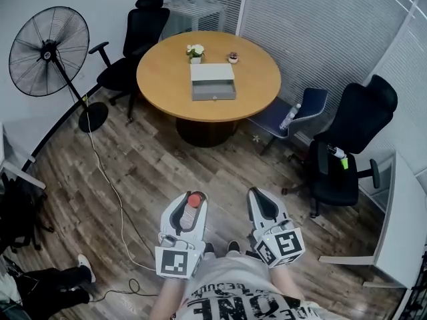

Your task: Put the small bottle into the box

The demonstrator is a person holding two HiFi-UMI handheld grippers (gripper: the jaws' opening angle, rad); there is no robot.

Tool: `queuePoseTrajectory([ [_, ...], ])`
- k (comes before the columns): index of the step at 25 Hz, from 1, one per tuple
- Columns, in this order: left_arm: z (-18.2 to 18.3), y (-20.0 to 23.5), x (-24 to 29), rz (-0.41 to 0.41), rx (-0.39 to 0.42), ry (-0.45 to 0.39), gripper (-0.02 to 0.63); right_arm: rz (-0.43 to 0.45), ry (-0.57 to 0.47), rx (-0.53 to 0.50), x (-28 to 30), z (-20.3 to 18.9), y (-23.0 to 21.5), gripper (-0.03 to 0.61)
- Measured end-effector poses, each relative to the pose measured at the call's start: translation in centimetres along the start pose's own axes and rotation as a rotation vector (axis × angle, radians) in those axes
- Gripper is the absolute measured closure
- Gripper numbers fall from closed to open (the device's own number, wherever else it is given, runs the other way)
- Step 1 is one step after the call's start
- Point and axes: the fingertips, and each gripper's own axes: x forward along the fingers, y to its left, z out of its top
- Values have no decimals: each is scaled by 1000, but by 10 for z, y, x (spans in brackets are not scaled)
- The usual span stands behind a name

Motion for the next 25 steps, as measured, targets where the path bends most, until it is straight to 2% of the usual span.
queuePoseTrajectory([
  [7, -4, 1, -5, -12, -2, 4, 467, 1, -27, 25, -5, 0, 5, 552],
  [14, -14, 6, 4, -5, -28, 23, 466, -11, 12, 48, 4, -13, -9, 552],
  [21, -23, 25, 43, 44, -59, 51, 468, 37, 47, 68, 54, -23, -34, 552],
  [25, -19, 36, 82, 77, -48, 34, 468, 69, 42, 53, 89, -11, -62, 552],
])
